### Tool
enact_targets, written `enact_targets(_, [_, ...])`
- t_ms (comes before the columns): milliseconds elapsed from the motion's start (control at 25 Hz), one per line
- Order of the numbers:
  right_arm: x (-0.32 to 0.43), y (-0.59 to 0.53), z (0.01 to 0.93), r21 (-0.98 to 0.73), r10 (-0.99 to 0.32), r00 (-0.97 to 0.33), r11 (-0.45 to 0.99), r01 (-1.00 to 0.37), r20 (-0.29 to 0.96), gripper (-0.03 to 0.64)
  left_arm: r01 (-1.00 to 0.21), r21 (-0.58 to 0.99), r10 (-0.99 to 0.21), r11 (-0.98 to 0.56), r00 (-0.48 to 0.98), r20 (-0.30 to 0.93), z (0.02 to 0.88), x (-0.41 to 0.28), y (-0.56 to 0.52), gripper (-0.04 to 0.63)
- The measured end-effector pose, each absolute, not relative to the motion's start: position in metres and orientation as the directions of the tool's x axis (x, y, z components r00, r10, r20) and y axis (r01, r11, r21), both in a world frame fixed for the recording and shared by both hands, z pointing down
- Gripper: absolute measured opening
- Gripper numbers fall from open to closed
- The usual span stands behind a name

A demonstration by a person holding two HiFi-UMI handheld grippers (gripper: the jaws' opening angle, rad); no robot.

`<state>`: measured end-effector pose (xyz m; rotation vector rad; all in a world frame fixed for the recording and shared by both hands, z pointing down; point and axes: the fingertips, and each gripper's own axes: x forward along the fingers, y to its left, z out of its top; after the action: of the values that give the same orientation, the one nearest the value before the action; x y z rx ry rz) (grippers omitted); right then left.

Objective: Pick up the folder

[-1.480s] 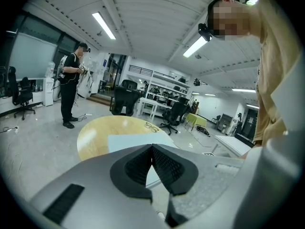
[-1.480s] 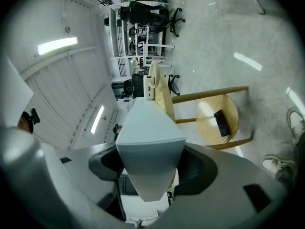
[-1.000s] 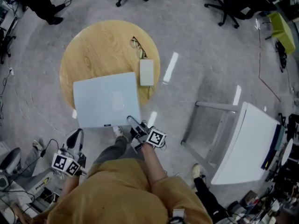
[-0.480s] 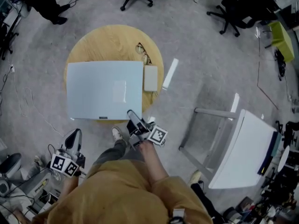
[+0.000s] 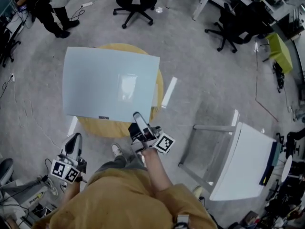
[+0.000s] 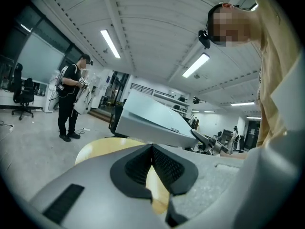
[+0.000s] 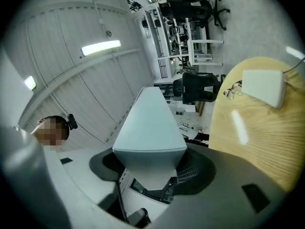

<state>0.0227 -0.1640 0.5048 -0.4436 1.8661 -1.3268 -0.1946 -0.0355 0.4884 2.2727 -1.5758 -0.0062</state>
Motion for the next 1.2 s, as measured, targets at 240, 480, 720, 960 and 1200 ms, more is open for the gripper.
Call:
enact_targets(240, [0.044, -0.173, 0.451, -0.862, -0.657, -0.606, 0.496, 0.1, -0.448, 0.268, -0.921, 0.247, -0.938, -0.3, 0.333, 0.101, 0.462, -0.2, -0.047, 0.003])
enact_targets(480, [0.057, -0.17, 0.381, -0.803, -0.635, -0.589, 0.594, 0.042, -0.5, 0.268, -0.929, 0.224, -0.952, -0.294, 0.306, 0.022, 0.425, -0.21, -0.047, 0.003])
enact_targets(720, [0.074, -0.172, 0.342, -0.762, -0.644, -0.499, 0.645, 0.053, -0.58, 0.267, -0.928, 0.21, -0.951, -0.307, 0.31, -0.016, 0.421, -0.212, -0.049, 0.003])
enact_targets(960, [0.078, -0.174, 0.301, -0.74, -0.652, -0.42, 0.668, 0.075, -0.631, 0.265, -0.93, 0.2, -0.951, -0.307, 0.309, -0.023, 0.406, -0.231, -0.056, 0.003])
enact_targets(1200, [0.096, -0.163, 0.292, -0.721, -0.64, -0.396, 0.687, 0.087, -0.658, 0.265, -0.928, 0.202, -0.949, -0.313, 0.312, -0.038, 0.415, -0.224, -0.051, 0.003])
